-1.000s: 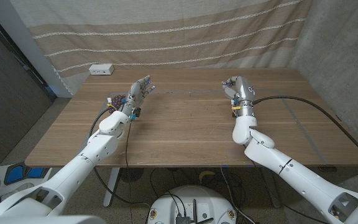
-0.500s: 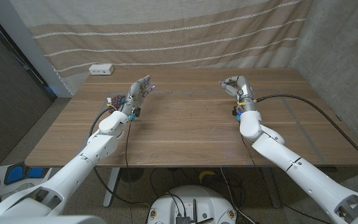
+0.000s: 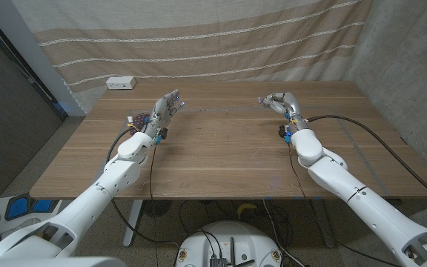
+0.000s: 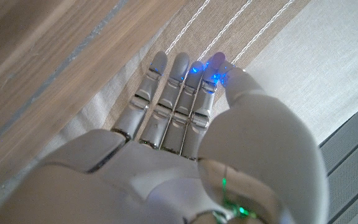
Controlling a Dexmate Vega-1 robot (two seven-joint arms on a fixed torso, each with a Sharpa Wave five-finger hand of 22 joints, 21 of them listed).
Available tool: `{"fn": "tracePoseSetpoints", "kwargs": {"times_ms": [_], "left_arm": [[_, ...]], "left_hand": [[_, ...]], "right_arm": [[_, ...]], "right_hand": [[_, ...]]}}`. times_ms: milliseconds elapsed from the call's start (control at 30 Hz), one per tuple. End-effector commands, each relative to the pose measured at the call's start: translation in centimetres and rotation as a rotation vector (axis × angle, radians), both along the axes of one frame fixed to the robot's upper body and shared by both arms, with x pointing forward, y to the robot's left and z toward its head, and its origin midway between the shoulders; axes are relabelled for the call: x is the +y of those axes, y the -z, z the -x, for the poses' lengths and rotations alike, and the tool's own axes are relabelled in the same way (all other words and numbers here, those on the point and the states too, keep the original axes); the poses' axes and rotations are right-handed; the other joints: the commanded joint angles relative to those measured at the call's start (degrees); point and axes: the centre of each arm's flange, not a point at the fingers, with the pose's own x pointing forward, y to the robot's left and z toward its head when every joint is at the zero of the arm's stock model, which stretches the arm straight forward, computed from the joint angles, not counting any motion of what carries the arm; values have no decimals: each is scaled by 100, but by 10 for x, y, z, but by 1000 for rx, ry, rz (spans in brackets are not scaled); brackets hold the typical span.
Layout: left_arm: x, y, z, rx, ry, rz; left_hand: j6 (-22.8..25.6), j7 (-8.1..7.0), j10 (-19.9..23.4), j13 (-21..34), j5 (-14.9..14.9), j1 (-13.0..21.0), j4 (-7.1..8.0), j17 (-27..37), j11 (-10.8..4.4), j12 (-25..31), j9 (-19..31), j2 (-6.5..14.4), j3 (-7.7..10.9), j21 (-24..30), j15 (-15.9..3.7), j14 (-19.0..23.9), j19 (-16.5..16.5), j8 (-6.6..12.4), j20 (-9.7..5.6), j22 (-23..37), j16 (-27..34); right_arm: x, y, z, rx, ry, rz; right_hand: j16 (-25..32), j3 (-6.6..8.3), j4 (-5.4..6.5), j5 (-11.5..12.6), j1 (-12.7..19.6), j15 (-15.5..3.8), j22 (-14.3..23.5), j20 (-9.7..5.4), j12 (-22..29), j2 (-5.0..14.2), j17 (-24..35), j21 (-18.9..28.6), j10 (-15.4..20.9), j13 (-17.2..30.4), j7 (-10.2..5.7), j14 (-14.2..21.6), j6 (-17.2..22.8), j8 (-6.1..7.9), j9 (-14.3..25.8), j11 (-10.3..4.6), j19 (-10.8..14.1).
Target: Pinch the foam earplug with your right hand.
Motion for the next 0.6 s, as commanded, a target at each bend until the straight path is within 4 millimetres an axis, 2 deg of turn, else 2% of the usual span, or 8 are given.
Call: {"fn": "tracePoseSetpoints", "kwargs": {"times_ms": [33, 600], "left_arm": [[0, 0, 0, 0, 2, 1], [-1, -2, -1, -2, 8, -2]], "left_hand": [[-19, 20, -14, 25, -12, 38, -29, -1, -4, 16, 25, 363, -5, -16, -17, -21, 4, -4, 38, 24, -10], [-22, 17, -14, 25, -12, 31, -43, 1, -3, 17, 25, 362, -7, -15, -16, -22, 9, -4, 39, 24, -10]], "right_arm": [[-7, -3, -7, 61, -278, -136], [-9, -7, -12, 91, -441, -201]], "right_hand": [[-2, 329, 117, 65, -65, -511, 29, -16, 33, 8, 45, 55, 364, 44, 12, 73, -39, 1057, 1417, -328, 22], [-29, 403, 111, 253, -128, -497, 34, -20, 49, -36, 154, 142, 364, 156, 15, 117, -63, 1133, 1492, -333, 22]]}}
